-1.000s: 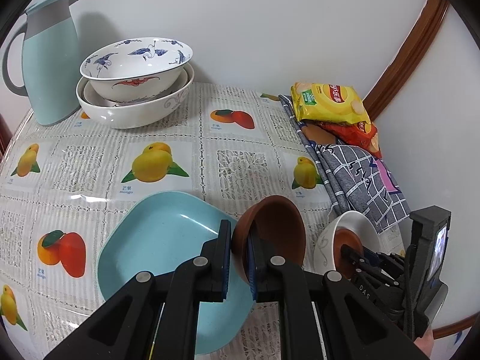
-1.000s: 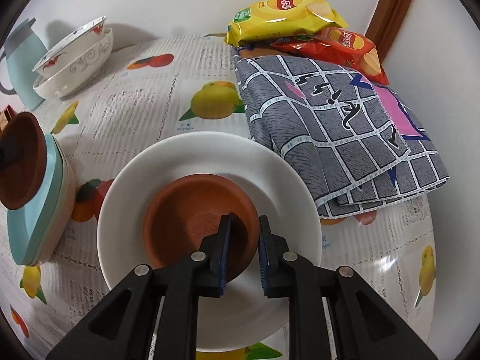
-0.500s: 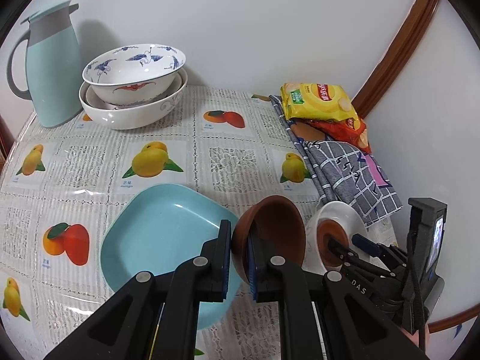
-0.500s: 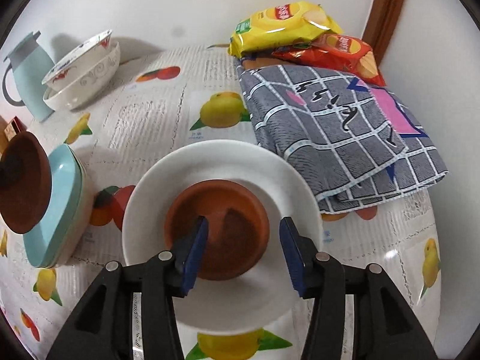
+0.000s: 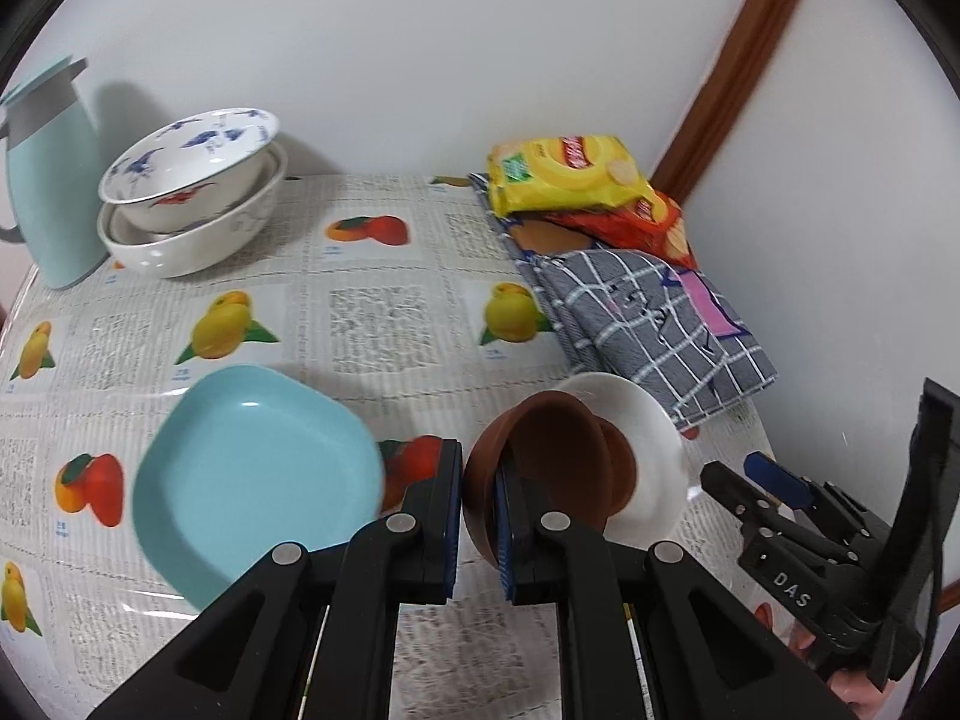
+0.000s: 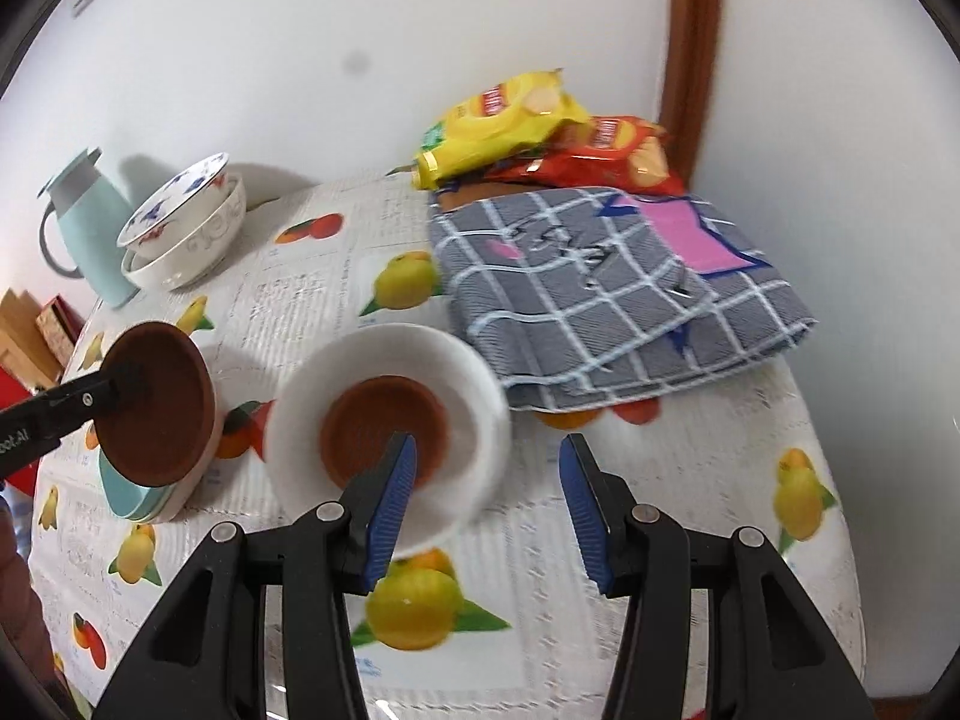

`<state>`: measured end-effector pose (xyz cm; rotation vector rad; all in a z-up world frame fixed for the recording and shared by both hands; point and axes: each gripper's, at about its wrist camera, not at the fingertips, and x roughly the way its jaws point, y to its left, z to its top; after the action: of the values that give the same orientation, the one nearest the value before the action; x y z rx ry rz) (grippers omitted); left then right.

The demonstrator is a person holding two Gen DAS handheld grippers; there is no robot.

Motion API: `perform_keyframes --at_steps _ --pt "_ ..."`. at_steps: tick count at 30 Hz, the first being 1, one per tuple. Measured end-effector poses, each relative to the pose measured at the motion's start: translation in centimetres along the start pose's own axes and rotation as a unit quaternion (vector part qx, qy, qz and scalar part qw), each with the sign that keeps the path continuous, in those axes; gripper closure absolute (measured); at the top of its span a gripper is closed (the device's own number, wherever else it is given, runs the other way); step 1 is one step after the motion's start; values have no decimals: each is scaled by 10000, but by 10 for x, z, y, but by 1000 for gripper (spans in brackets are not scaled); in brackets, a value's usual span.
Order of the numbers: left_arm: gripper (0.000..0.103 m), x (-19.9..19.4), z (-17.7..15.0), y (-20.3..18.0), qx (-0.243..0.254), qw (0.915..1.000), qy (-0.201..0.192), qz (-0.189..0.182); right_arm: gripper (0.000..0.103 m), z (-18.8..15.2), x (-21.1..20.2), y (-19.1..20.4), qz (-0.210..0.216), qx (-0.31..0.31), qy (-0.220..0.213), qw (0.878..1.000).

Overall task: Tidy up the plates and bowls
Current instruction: 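Open the right gripper to release the brown bowl and withdraw, then lower the left gripper's brown bowl into the other brown bowl and open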

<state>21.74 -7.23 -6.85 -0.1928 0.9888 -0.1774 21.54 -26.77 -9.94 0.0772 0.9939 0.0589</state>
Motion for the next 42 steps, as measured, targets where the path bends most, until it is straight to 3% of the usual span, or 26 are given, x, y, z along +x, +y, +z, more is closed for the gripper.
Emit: perform_keyframes --at_steps 17,42 --pt "93 60 3 -62 459 9978 469 -35 54 -22 -3 -68 152 669 -215 9974" --pt "92 97 5 -55 149 9967 761 -240 54 -29 9 -84 149 750 -169 9969"
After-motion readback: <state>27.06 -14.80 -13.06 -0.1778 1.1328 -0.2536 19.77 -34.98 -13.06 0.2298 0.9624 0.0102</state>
